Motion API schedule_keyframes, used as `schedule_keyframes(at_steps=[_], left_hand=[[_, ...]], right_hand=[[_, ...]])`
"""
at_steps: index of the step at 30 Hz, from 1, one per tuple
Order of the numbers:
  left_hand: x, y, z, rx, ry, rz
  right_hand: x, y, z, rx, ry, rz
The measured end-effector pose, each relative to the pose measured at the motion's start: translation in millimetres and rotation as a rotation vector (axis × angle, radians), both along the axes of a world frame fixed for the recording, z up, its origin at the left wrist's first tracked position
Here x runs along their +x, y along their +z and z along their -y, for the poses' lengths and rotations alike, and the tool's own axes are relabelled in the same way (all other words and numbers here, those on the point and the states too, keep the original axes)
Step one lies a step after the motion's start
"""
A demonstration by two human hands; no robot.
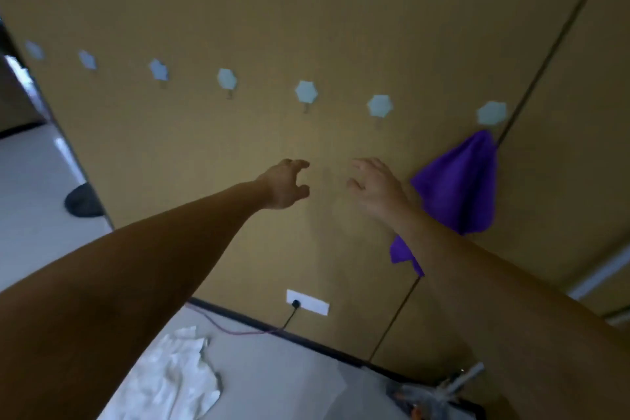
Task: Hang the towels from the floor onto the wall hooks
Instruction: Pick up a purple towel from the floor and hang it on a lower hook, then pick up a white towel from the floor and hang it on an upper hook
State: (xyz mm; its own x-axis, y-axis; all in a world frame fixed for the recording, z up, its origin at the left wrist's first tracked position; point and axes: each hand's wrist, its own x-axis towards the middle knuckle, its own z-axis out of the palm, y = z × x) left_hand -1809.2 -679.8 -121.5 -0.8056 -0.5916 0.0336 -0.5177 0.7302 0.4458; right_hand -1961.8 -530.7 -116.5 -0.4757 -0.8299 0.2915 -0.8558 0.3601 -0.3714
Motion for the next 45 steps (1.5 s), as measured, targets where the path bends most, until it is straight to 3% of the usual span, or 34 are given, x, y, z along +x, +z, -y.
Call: schedule_keyframes(at_steps=[4,9,21,31,38,45], left_hand=[[119.1,-24.4,42.9,0.05,0.192,0.045],[237.2,-75.2,75.6,0.133,0.326,0.141],[381.2,-187.4,145.6,0.412,0.654,0.208],[488.9,-256.3,169.9,0.566,0.935,0.231],[565.3,-336.3,171.9,0.681,0.99,0.267],[552.3,-473.7,194.1,0.753,0.875,0.294]], right_hand=[[90.3,-24.4,65.0,0.261,0.14,0.085],[204.9,-64.8,128.8,0.391,0.315,0.15],[316.2,-192.8,269.4,0.742,0.592,0.23],[439.6,-262.8,360.5,0.905,0.871,0.173],[521.8,-332.5,374.3,0.972,0.906,0.228],[511.8,-479.7,368.6,1.074,0.73,0.281]])
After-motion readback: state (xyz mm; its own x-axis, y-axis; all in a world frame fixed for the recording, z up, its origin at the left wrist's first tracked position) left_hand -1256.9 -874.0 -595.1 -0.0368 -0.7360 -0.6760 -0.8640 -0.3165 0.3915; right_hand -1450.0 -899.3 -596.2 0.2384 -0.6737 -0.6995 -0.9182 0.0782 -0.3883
